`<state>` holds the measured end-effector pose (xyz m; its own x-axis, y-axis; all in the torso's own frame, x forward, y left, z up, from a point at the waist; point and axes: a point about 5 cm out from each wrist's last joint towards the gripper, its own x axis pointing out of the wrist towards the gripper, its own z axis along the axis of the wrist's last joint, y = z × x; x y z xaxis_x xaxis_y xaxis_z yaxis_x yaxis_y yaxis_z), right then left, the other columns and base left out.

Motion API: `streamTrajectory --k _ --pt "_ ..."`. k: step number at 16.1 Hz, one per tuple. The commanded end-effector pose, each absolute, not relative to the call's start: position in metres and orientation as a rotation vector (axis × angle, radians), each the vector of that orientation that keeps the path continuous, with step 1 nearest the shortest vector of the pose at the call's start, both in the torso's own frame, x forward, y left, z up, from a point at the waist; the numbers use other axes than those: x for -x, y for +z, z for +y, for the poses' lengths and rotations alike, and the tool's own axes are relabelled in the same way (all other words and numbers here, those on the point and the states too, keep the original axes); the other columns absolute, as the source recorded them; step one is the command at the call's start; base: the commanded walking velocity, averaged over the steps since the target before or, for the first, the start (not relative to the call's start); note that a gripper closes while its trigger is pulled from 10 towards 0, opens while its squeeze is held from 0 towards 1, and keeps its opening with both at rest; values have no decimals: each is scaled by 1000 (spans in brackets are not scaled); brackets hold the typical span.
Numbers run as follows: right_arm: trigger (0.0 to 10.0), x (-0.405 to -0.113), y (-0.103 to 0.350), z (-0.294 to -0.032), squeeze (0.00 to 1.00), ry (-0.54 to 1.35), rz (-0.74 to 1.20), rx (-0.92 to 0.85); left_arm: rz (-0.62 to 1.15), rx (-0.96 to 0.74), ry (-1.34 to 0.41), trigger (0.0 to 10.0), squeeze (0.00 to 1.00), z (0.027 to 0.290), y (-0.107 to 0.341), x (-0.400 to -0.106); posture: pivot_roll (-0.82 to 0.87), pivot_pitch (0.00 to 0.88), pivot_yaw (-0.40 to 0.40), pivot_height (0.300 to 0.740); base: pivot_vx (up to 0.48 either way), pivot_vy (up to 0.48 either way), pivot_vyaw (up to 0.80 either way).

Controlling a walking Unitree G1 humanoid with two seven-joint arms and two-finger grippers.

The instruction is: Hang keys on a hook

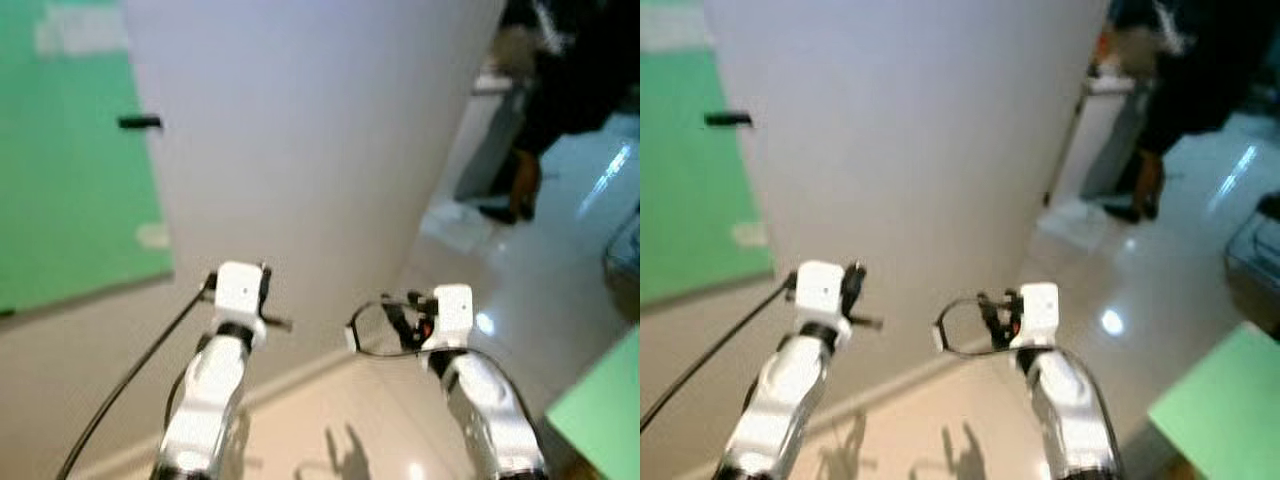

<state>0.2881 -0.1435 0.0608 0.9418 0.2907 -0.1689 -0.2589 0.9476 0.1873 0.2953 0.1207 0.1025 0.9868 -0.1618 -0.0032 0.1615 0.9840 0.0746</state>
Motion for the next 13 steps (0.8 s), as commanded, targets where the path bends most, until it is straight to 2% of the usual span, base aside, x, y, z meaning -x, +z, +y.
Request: streamTrajectory --k 1,3,5,6,10,13 --pt "10000 -290 61 -146 0 275 193 -163 -1 -87 -156 10000 0 118 104 -298 -16 0 -80 740 0 -472 663" --pt "10000 -292 62 -148 0 271 194 -166 5 -110 -145 10000 0 120 104 -299 -19 0 -74 740 0 -472 659" --pt "10000 -291 61 -150 0 258 190 -171 -20 -63 -188 10000 0 118 105 -297 -21 0 -83 740 0 -472 647" --pt "10000 -284 57 -149 0 268 207 -169 -21 -119 -192 10000 0 118 100 -295 -28 0 -89 740 0 -472 638" --pt "10000 -277 51 -147 0 281 233 -168 -10 -143 -212 10000 0 111 96 -298 -34 0 -93 740 0 -472 638" --pt "10000 -279 55 -150 0 290 224 -159 -2 -100 -194 10000 0 113 94 -300 -48 0 -100 740 0 -471 638"
